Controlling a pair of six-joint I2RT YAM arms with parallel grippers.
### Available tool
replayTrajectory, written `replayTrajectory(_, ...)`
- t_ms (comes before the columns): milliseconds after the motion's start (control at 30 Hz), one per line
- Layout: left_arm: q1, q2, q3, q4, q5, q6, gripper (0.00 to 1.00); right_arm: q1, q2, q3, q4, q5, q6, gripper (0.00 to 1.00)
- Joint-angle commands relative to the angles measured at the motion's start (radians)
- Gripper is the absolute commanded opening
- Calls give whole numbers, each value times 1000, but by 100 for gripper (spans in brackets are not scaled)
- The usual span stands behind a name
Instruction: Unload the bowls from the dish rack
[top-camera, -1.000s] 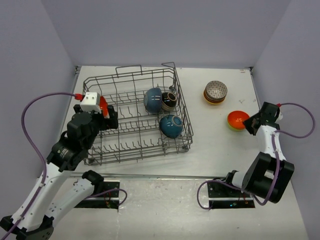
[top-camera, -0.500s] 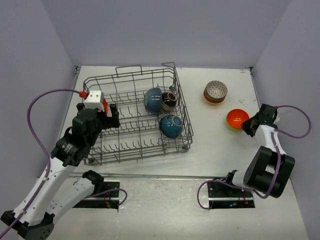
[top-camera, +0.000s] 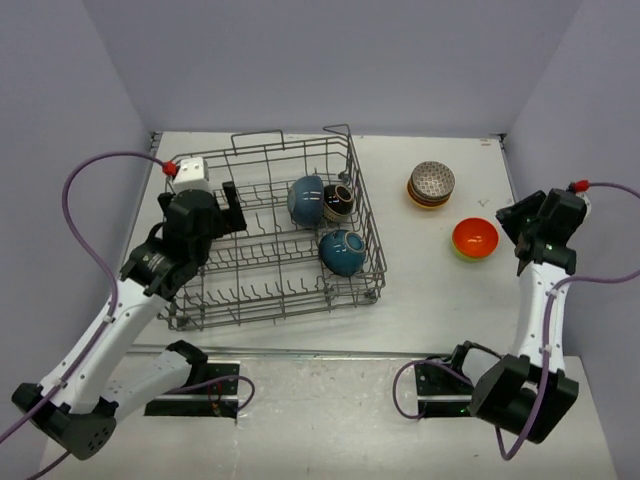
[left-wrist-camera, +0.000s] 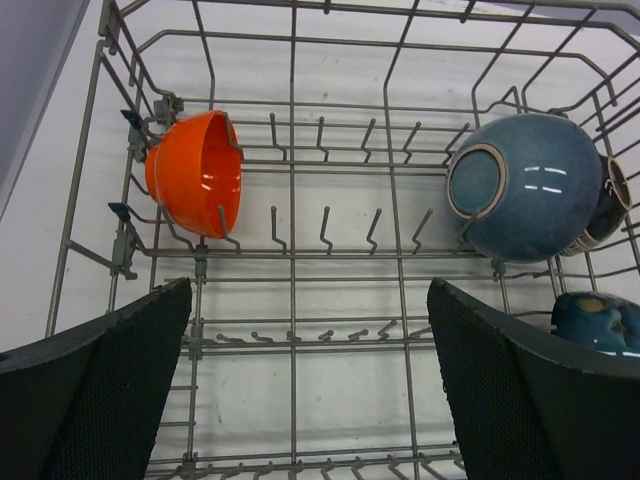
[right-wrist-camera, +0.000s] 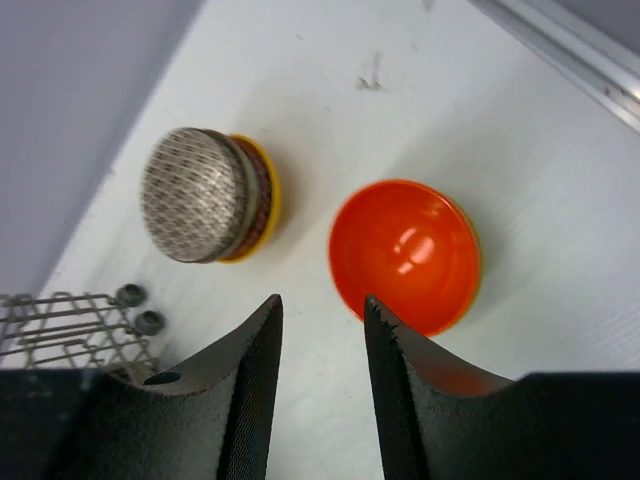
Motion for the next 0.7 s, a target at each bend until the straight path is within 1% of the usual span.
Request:
replayTrajectory(0, -5, 104, 93, -25, -79, -59, 100, 1, -83, 89, -37, -99, -35, 40)
replayTrajectory(33, -3, 135, 102, -28, -101, -65, 100, 1, -113, 92, -31, -140, -47, 40)
replayTrajectory(100, -5, 174, 146, -58, -195, -72, 100, 23, -134, 92, -34, -237, -58, 41)
replayTrajectory(133, -3, 228, 166, -75, -229, -62, 100, 40, -152, 88, -31, -266, -64, 42)
replayTrajectory(167, -3, 260, 218, -98, -309, -59, 100, 82, -161, 76, -26, -283, -68, 43)
replayTrajectory(200, -3, 302, 247, -156, -355, -55, 100, 108, -169, 72, -26, -294, -78, 45)
replayTrajectory(233, -3, 393, 280, -193, -393, -58, 100, 169, -176, 66, -20, -299, -87, 45)
replayTrajectory(267, -2, 440, 351, -271, -456, -61, 100, 196, -186, 66, -20, -308, -94, 47)
replayTrajectory(300, 0, 487, 387, -308, -489, -74, 100, 214, -184, 72, -31, -323, -110, 47)
replayTrajectory(333, 4, 573, 419, -345, -533, -105, 100, 240, -190, 75, -34, -361, -114, 48)
replayTrajectory(367, 7, 605, 450, -390, -541, -110, 100, 251, -196, 75, -34, -378, -115, 49)
replayTrajectory(400, 12, 635, 484, -387, -555, -101, 100, 259, -206, 74, -32, -392, -118, 49)
replayTrajectory(433, 27, 677, 485, -372, -593, -57, 100, 273, -218, 71, -26, -410, -118, 49)
replayTrajectory(467, 40, 701, 493, -366, -602, -47, 100, 279, -241, 65, -22, -418, -116, 50)
replayTrajectory(533, 105, 779, 542, -381, -578, -33, 100, 300, -259, 62, -20, -438, -115, 50)
replayTrajectory(600, 139, 840, 583, -385, -569, 3, 100, 314, -275, 63, -20, -449, -119, 50)
replayTrajectory(667, 150, 873, 594, -364, -559, 33, 100, 336, -288, 68, -22, -467, -118, 51)
